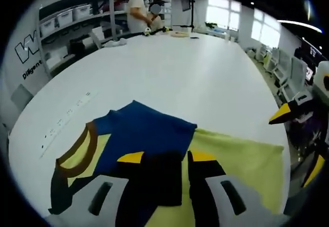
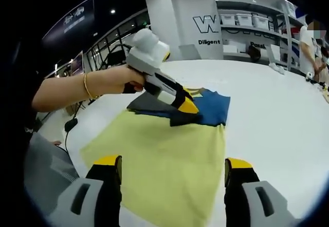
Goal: Fold the garment on the visible template until the final outline fits inside the template.
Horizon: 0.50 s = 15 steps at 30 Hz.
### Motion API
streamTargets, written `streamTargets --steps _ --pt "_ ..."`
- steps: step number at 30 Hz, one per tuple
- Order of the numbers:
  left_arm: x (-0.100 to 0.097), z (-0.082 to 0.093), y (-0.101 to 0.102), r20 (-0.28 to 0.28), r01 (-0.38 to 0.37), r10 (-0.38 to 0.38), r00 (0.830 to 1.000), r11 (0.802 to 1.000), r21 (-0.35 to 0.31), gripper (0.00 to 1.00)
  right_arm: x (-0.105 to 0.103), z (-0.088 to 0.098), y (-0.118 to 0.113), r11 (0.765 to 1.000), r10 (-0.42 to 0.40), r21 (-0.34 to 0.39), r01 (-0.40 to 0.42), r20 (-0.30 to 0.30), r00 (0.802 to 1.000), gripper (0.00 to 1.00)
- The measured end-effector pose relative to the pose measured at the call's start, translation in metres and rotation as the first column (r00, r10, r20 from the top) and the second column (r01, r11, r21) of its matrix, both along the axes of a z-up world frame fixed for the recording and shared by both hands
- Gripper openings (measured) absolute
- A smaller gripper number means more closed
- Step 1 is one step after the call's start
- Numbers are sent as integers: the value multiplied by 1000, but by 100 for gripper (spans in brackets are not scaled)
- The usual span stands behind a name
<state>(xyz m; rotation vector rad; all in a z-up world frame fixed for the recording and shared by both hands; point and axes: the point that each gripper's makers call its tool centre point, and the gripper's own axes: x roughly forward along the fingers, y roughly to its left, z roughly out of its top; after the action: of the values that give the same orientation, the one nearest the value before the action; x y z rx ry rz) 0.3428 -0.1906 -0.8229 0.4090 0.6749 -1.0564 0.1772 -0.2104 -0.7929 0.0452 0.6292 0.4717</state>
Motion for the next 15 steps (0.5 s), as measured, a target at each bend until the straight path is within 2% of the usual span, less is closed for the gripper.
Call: streamTargets --steps 8,15 --pt "-8 3 18 16 -9 9 1000 1000 -4 43 -2 4 5 1000 17 -4 -17 2 1000 81" --pt "-18 1 31 24 2 -1 1000 1000 -18 41 -4 4 8 1000 29 -11 -29 -5 1000 80"
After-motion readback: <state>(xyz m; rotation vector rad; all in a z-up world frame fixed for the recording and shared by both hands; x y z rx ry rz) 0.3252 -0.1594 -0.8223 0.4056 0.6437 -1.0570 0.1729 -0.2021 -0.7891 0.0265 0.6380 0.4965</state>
